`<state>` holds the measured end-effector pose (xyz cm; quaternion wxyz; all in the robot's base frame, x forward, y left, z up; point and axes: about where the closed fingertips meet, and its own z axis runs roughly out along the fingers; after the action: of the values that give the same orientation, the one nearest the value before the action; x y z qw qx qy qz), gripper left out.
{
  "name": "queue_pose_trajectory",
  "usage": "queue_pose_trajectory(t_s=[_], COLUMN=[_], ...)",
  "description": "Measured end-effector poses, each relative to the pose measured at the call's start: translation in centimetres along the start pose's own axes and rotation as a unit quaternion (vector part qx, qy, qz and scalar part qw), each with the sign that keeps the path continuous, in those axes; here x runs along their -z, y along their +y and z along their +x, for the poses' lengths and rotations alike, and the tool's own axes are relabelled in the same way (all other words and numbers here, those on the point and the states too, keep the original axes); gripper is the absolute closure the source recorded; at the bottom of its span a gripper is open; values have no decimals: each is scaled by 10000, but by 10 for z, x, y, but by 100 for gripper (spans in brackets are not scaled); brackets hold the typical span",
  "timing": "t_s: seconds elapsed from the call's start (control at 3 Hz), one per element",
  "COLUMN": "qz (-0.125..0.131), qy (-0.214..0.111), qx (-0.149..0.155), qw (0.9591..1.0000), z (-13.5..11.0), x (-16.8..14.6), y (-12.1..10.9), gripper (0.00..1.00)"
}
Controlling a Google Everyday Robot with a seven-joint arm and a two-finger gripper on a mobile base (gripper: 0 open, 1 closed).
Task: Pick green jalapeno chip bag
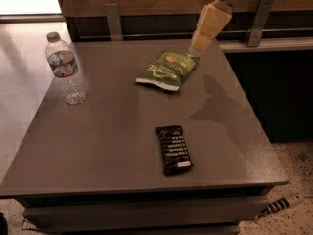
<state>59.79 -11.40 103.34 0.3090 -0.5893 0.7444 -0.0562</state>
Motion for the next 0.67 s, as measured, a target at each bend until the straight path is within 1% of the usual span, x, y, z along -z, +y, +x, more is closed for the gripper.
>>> queue_pose_trajectory(t_s=[0.33,0.67], qz=[-471,-931], qy=[-253,-674], qx=[-282,-559], qw=[9982,9918], z=[7,12], x=[-53,-101], y=[-14,-21], gripper=[0,0])
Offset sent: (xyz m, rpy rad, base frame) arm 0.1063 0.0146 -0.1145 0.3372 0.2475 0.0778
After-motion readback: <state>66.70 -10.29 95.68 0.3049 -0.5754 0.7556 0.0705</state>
